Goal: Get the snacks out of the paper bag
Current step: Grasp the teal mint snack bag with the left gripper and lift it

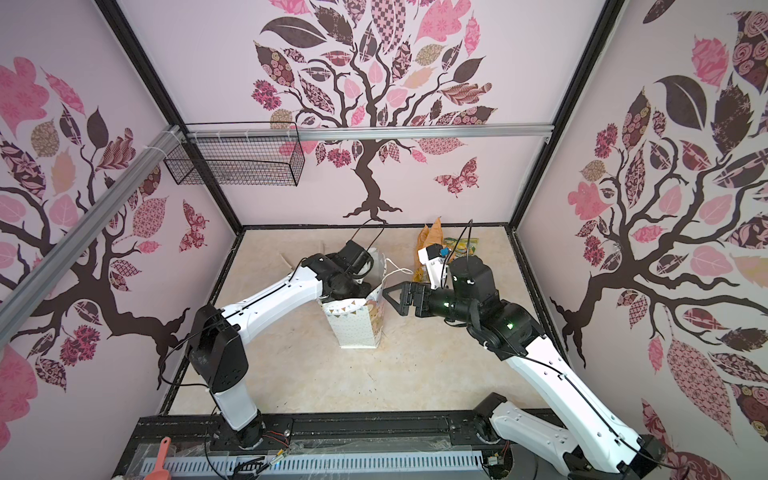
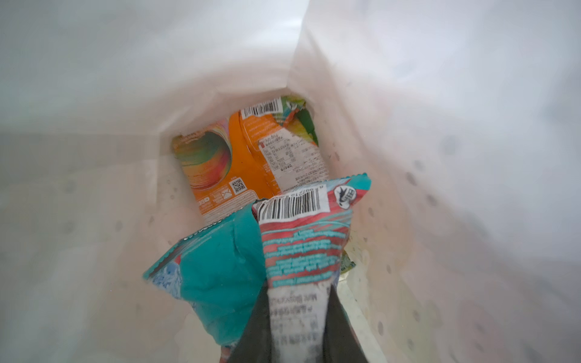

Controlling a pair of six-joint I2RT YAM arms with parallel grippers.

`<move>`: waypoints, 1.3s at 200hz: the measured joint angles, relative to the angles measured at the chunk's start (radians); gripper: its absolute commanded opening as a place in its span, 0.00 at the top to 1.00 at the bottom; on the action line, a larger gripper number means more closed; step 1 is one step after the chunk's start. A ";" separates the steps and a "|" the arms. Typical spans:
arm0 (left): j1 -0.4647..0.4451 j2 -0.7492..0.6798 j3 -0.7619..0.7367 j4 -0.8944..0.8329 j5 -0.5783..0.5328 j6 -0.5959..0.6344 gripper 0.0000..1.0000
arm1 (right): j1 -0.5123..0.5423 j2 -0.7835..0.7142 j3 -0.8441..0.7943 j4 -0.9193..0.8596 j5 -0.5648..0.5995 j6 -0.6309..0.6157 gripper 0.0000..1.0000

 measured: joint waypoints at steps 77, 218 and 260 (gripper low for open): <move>-0.031 -0.055 0.112 -0.067 -0.056 0.003 1.00 | 0.000 0.031 -0.026 0.016 0.073 0.002 0.00; -0.065 -0.109 0.286 -0.144 -0.145 0.025 1.00 | 0.000 0.128 -0.144 0.094 0.103 0.007 0.00; -0.075 -0.121 0.352 -0.159 -0.164 0.029 1.00 | 0.000 0.116 -0.143 0.088 0.122 0.004 0.00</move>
